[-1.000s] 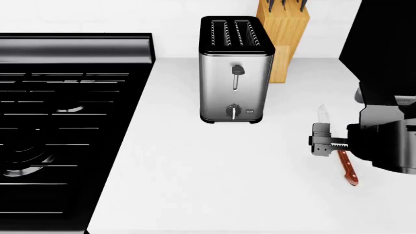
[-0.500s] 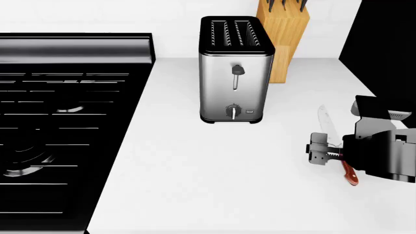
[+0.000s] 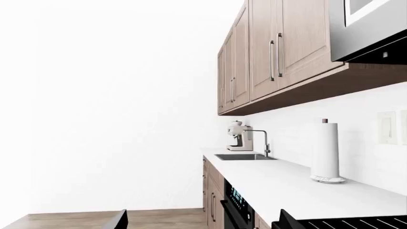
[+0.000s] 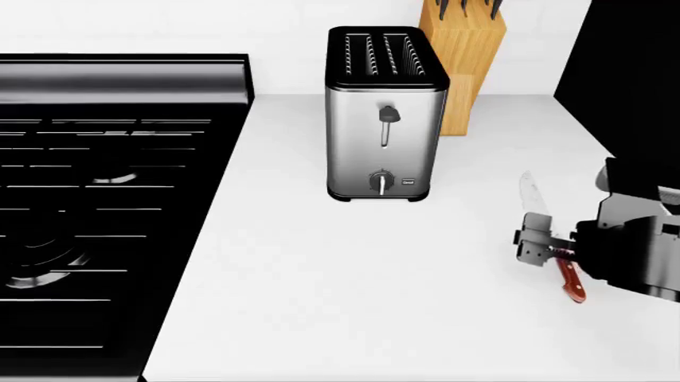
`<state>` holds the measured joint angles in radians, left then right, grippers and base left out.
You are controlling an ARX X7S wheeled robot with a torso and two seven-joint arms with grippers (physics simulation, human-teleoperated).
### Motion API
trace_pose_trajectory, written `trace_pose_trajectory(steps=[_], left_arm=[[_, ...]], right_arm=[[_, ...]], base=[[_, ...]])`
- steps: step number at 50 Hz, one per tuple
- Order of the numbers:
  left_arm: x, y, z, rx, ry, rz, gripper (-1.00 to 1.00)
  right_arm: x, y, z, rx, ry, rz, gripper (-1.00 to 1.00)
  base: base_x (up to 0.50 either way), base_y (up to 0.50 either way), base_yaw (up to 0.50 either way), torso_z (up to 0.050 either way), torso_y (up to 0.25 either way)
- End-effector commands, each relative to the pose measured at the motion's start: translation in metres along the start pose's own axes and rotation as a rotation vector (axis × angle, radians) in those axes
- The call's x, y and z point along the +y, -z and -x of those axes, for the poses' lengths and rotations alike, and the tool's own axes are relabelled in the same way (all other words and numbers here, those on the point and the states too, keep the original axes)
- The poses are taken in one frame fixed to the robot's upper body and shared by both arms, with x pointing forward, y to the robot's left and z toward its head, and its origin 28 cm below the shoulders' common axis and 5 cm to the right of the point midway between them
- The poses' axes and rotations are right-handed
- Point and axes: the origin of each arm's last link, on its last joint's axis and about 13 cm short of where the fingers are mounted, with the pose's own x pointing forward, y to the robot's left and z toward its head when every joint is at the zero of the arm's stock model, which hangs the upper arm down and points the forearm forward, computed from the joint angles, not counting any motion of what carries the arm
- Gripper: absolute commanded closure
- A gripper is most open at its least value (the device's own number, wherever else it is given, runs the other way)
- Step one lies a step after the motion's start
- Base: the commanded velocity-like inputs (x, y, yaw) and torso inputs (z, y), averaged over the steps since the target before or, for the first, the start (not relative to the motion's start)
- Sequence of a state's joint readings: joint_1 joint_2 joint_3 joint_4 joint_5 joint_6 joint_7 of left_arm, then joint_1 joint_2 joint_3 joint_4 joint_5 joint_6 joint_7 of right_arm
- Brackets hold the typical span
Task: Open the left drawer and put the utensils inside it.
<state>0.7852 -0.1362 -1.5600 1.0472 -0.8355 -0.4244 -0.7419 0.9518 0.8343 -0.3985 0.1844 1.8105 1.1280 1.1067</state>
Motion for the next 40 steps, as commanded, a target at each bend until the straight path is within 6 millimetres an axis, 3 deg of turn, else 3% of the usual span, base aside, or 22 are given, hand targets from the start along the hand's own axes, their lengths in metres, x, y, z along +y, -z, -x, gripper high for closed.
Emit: trace_pose_trajectory(steps=[1,10,26,40], left_arm=[[0.001,-0.001,-0.001,-0.002,-0.002,-0.001,-1.00],[0.001,-0.001,-0.001,-0.003,-0.004,-0.001,-1.00],[0.001,-0.001,0.000,-0.006,-0.004,-0.002,-1.00],[0.001,-0.001,0.000,-0.007,-0.004,-0.003,-1.00]], right_arm=[[-0.004,0.038,-0.036,0.169,0.038,0.043,-1.00],[-0.003,0.049,-0.044,0.215,0.037,0.062,-1.00],[0.005,0.054,-0.035,0.246,0.011,0.144,-1.00],[0.002,0.065,-0.042,0.296,-0.007,0.144,-1.00]], base=[[0.00,0.00,0.00,0.000,0.000],[0.00,0.00,0.00,-0.002,0.000],[0.00,0.00,0.00,-0.003,0.000],[0.00,0.00,0.00,-0.002,0.000]])
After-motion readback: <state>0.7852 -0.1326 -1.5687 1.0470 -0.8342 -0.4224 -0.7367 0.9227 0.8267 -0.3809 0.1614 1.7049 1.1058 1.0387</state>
